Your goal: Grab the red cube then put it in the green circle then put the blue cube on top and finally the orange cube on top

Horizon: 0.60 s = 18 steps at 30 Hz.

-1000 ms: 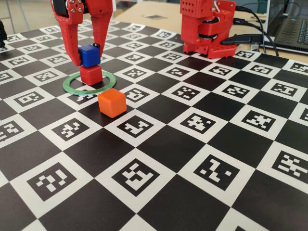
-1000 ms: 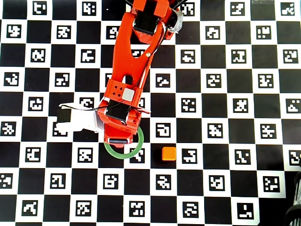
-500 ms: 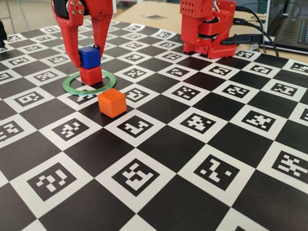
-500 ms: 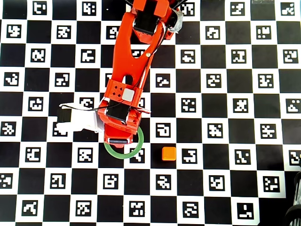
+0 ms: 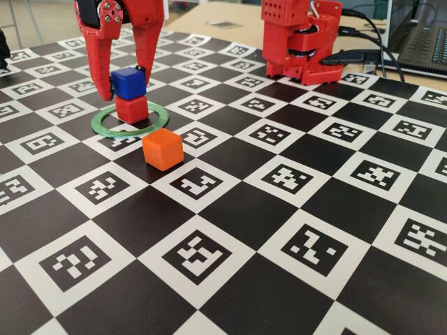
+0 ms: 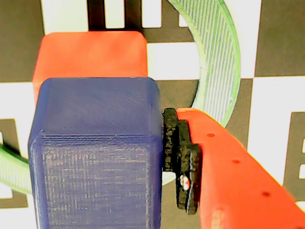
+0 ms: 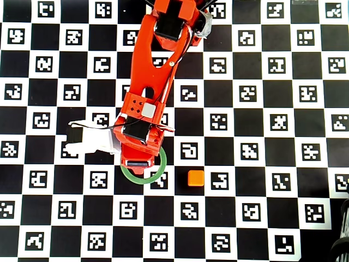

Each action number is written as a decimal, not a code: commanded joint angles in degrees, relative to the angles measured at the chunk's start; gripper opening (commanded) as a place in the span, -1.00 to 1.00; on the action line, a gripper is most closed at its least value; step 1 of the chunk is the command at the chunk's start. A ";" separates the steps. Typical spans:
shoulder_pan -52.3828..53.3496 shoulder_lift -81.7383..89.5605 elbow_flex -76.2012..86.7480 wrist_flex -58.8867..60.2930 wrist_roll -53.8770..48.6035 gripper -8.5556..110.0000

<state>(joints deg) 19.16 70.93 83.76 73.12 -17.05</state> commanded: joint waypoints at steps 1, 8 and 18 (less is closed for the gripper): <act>0.18 3.08 -1.93 1.93 0.88 -0.29; -1.23 8.26 -9.58 12.30 4.04 -0.28; -8.61 10.28 -23.03 26.63 12.39 -0.18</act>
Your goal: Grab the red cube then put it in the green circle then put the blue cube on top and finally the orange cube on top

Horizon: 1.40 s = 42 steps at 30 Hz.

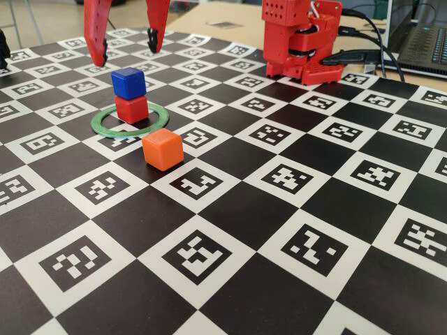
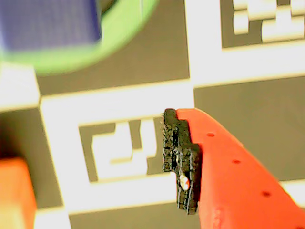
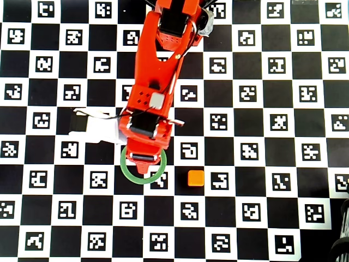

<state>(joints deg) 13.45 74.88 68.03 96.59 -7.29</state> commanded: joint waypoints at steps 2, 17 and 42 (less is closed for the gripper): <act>-4.66 6.15 -8.79 4.04 4.04 -0.18; -12.04 0.18 -11.43 1.49 10.02 -0.19; -19.07 -11.51 -0.18 -18.46 8.53 -0.17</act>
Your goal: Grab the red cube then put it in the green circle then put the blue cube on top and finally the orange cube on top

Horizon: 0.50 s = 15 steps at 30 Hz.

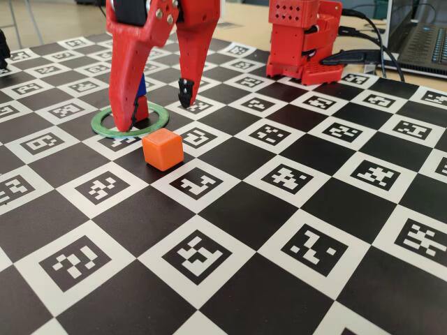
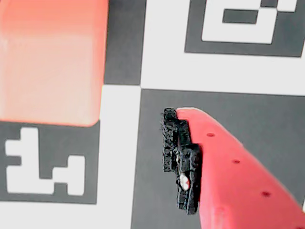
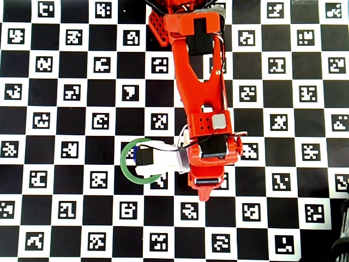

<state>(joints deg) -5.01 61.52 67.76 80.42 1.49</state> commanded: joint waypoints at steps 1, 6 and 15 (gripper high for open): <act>-0.53 1.49 0.44 -2.99 -0.18 -0.17; -0.70 0.09 1.67 -5.89 0.53 -0.17; -0.70 -2.29 1.67 -8.70 1.05 -0.17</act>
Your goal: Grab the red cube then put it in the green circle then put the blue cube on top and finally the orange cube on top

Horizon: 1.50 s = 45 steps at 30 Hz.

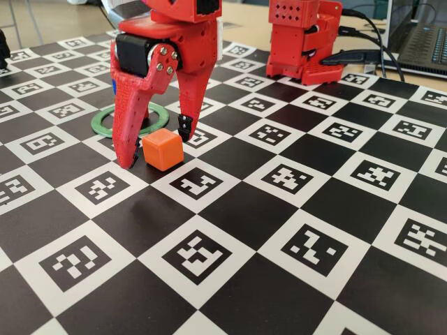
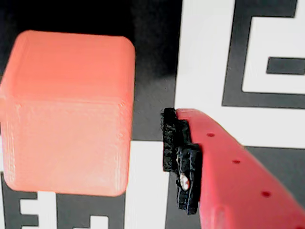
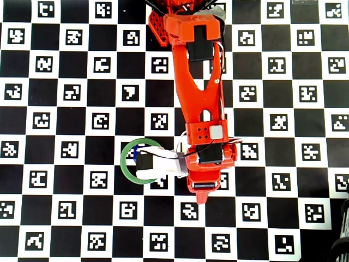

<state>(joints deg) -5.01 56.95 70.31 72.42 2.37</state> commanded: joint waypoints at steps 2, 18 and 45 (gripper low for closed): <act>-0.62 2.02 -1.05 -0.88 0.18 -0.17; 0.79 1.67 -0.88 -1.58 0.00 -0.55; 4.48 15.82 -16.35 22.15 -4.57 -0.70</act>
<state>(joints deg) -2.55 62.49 60.91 90.18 -0.35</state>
